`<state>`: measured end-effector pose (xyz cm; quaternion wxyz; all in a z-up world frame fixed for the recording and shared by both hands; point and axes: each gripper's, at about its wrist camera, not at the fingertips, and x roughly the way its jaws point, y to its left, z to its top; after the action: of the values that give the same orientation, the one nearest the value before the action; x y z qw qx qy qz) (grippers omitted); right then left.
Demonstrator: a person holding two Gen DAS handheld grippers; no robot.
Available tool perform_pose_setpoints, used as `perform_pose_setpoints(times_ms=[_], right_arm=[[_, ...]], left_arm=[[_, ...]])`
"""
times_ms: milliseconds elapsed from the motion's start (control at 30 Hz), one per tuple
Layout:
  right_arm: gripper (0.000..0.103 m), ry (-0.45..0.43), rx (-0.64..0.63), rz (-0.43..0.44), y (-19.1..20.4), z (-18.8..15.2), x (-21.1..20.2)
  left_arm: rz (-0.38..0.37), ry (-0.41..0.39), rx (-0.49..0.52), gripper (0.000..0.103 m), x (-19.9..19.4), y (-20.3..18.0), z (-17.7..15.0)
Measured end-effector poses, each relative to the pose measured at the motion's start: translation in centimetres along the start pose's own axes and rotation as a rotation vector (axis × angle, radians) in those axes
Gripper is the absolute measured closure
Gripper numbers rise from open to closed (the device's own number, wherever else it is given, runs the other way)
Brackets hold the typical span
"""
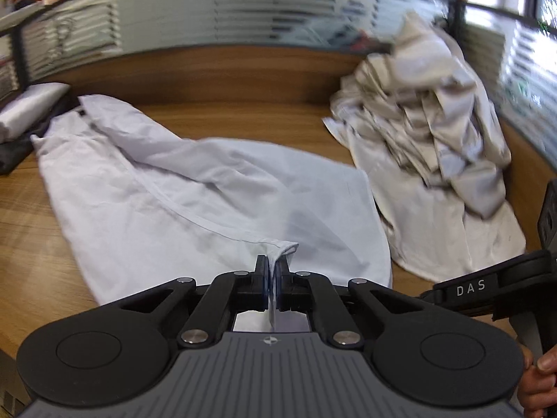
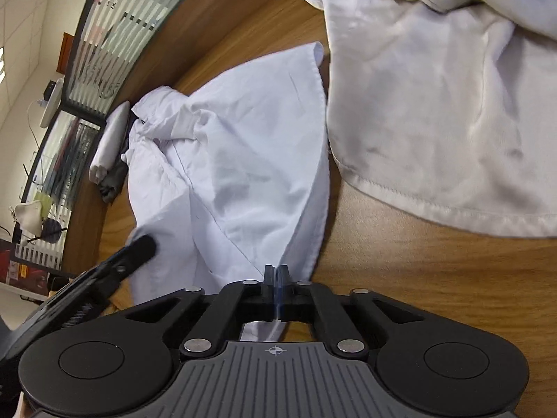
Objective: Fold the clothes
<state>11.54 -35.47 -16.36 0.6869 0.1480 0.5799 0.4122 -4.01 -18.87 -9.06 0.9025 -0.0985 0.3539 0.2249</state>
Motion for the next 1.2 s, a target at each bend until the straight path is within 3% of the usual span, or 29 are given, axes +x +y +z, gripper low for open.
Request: perform_pose_setpoints(times_ms=[267,467,600,733,800,867,967,1067,1200], right_arm=[[0.101,-0.087,-0.1,0.036,3.3,1.7,-2.8],[0.101,-0.109,-0.09,0.08,5.4,2.9,-4.1],[0.101,-0.05,-0.071,0.033,4.3,1.8,-3.1],[0.1,0.023,-0.107,-0.083,2.1,0.1,-0.7],[0.099,0.027,-0.131,-0.104,1.6,-0.4,-0.5],[0.097,0.006,-0.207,-0.131,2.3,-1.0,-1.2],[0.096,-0.045,-0.371,-0.124,4.1,-2.0,-2.2],[0.087,-0.011,-0.501,-0.016,5.4,-3.3,-1.7],[0.086,0.054,-0.663,0.093,7.2,-5.7,-0.3]], left_arm=[[0.013,-0.002,-0.076,0.101,-2.2,2.3,0.0],[0.008,-0.015,-0.085,0.101,-2.7,2.4,0.0],[-0.006,-0.028,-0.079,0.101,-2.8,1.9,0.3],[-0.052,0.001,-0.069,0.1,-2.3,1.3,0.1],[-0.072,0.006,-0.068,0.094,-2.5,1.3,-0.1],[-0.078,0.005,-0.064,0.086,-2.8,1.2,-0.4],[-0.079,0.01,-0.075,0.082,-3.7,1.7,-0.9],[-0.059,0.028,-0.091,0.076,-4.4,2.6,-1.4],[-0.016,0.058,-0.115,0.073,-4.8,4.3,-1.9]])
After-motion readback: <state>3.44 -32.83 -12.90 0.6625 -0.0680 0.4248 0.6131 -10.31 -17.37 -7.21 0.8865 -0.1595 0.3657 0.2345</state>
